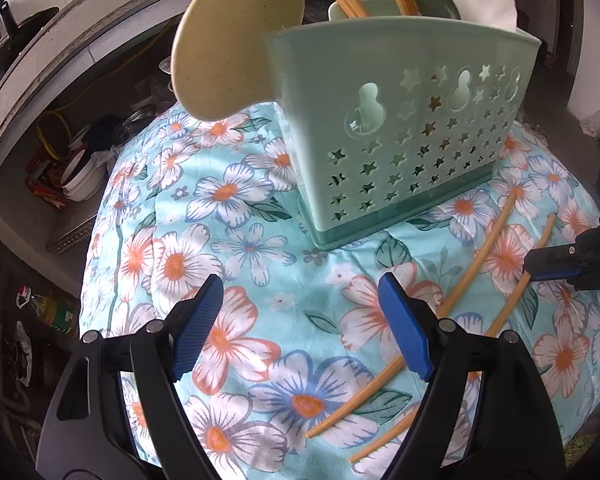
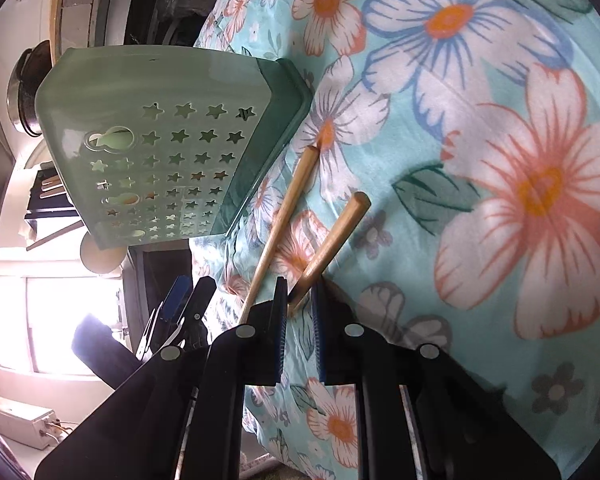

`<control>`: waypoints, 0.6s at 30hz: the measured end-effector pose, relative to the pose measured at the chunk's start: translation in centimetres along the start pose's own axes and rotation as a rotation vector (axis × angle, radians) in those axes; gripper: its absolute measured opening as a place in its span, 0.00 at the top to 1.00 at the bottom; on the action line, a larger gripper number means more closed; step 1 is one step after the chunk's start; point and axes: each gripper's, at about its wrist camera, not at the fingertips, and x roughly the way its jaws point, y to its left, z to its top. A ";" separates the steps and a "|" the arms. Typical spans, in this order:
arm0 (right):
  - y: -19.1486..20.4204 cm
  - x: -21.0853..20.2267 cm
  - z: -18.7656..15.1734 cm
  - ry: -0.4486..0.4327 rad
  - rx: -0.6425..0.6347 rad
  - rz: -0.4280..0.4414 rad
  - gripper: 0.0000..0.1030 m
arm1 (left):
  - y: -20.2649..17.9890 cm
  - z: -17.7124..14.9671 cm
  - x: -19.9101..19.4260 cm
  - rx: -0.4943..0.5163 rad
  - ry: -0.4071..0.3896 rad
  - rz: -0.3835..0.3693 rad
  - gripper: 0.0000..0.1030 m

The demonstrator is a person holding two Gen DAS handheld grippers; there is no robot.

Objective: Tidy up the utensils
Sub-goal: 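Close the left tool on a chopstick while the right closes on the other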

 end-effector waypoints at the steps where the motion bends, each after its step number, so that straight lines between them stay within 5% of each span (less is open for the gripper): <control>1: -0.1 -0.5 -0.2 -0.002 -0.006 -0.011 0.88 | -0.2 -0.1 -0.4 0.006 -0.017 -0.023 0.26; 8: -1.1 -4.4 -1.5 -0.066 -0.031 -0.106 0.88 | -3.4 -0.9 -1.5 0.130 -0.056 -0.177 0.29; 13: -1.3 -5.2 -1.7 -0.115 -0.043 -0.129 0.88 | -4.7 -1.3 -0.3 0.186 -0.007 -0.227 0.51; 18: -0.5 -4.9 -1.8 -0.154 -0.097 -0.159 0.87 | -4.5 -1.6 1.0 0.195 0.045 -0.269 0.83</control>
